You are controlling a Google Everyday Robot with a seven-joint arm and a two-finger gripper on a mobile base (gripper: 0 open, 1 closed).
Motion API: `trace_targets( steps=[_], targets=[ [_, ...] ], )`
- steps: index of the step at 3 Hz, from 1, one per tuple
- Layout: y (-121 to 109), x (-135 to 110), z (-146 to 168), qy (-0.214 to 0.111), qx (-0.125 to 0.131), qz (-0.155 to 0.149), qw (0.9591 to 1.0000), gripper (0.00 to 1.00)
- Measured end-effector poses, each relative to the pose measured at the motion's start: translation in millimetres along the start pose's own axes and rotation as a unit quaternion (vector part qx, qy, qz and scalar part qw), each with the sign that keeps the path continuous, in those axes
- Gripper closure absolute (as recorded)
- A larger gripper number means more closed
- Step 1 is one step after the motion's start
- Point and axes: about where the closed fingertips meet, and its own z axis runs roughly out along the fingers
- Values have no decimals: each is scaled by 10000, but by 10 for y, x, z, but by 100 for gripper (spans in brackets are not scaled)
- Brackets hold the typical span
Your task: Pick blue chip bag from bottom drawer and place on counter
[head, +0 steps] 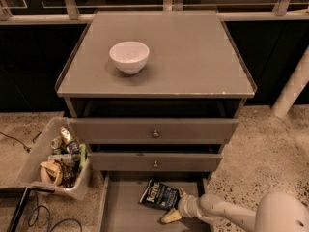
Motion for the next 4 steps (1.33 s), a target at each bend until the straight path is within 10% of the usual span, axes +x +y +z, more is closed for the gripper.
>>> trace_targets(
  steps=[1, 4],
  targets=[
    [9, 130, 205, 22, 69, -38, 10000, 0],
    [13, 140, 214, 23, 68, -29, 10000, 65]
  ],
)
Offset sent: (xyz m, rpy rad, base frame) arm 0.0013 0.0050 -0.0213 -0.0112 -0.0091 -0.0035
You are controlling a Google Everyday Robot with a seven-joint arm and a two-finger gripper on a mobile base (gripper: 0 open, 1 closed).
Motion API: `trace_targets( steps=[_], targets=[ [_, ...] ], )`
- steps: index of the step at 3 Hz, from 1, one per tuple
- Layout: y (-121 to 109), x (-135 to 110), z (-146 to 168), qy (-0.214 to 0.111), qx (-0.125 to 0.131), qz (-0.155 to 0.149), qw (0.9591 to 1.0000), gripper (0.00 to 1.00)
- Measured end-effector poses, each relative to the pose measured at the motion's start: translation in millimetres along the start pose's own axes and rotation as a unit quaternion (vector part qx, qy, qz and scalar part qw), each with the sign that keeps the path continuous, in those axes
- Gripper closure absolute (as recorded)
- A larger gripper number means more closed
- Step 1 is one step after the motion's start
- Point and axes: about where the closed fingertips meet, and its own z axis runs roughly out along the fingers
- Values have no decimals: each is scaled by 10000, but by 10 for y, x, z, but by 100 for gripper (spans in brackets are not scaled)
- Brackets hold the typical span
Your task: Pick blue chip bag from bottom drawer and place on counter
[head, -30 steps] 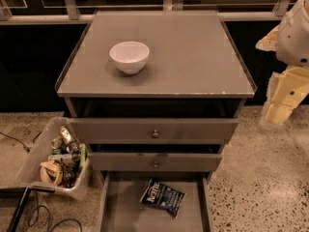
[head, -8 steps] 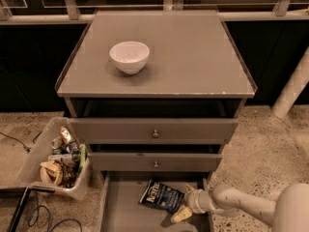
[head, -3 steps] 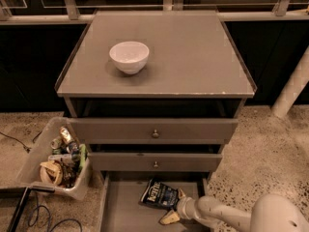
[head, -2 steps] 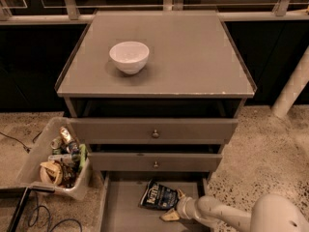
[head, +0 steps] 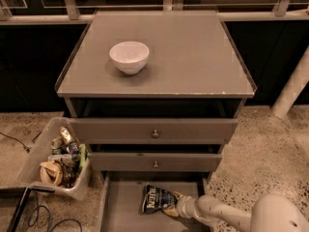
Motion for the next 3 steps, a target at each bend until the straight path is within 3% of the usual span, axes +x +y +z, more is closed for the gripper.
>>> trace_targets(
  steps=[1, 2, 3],
  targets=[
    [0, -1, -1, 0, 0, 0, 10000, 89],
    [1, -23, -24, 0, 0, 0, 10000, 100],
    [-14, -12, -201, -110, 26, 56, 9999, 100]
  ],
)
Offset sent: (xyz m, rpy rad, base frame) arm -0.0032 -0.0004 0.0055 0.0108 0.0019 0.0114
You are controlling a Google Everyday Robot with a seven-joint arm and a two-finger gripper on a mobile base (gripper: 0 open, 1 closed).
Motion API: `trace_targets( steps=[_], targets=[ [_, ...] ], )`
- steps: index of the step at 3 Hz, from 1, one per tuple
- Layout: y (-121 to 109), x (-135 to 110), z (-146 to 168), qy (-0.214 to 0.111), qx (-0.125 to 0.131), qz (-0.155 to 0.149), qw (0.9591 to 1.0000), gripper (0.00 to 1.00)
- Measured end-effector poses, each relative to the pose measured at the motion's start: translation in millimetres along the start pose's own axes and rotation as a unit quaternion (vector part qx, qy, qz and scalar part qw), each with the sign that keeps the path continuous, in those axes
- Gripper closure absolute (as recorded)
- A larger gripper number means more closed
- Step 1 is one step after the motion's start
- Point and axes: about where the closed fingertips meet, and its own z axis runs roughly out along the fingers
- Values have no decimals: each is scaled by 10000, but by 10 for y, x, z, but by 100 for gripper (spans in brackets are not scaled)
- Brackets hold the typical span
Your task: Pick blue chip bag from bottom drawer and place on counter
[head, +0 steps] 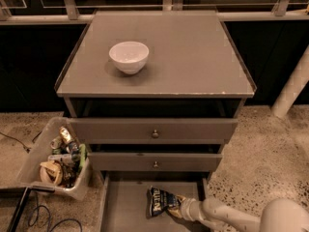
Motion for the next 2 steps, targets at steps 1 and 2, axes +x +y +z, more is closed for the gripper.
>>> trace_targets(
  steps=[1, 2],
  targets=[
    [-29, -85, -369, -312, 49, -6, 9995, 100],
    [-42, -226, -852, -586, 106, -134, 9981, 100]
  ],
)
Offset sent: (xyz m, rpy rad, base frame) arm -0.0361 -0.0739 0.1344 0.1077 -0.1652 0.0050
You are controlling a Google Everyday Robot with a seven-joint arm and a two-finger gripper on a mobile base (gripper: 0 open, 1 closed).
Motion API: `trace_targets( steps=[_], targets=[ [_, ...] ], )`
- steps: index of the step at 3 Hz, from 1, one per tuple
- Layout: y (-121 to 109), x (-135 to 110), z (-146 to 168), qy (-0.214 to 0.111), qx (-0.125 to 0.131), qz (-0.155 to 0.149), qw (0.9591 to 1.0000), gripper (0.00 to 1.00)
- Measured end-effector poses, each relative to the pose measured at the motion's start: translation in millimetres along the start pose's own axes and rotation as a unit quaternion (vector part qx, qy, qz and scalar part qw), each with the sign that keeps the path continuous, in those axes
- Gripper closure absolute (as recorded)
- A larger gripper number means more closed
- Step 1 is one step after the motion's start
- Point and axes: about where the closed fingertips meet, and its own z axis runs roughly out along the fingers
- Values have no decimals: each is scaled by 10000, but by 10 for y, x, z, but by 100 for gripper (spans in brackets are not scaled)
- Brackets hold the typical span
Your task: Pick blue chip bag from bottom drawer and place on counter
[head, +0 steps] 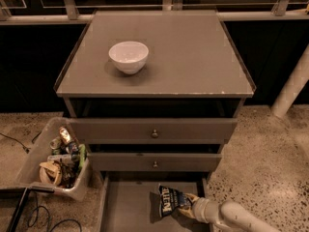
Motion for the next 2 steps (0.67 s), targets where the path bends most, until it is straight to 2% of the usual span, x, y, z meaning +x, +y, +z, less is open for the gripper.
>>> trace_targets(
  steps=[1, 2],
  targets=[
    [-27, -197, -428, 158, 115, -203, 9996, 100],
    [-64, -421, -774, 592, 326, -493, 9965, 100]
  ],
)
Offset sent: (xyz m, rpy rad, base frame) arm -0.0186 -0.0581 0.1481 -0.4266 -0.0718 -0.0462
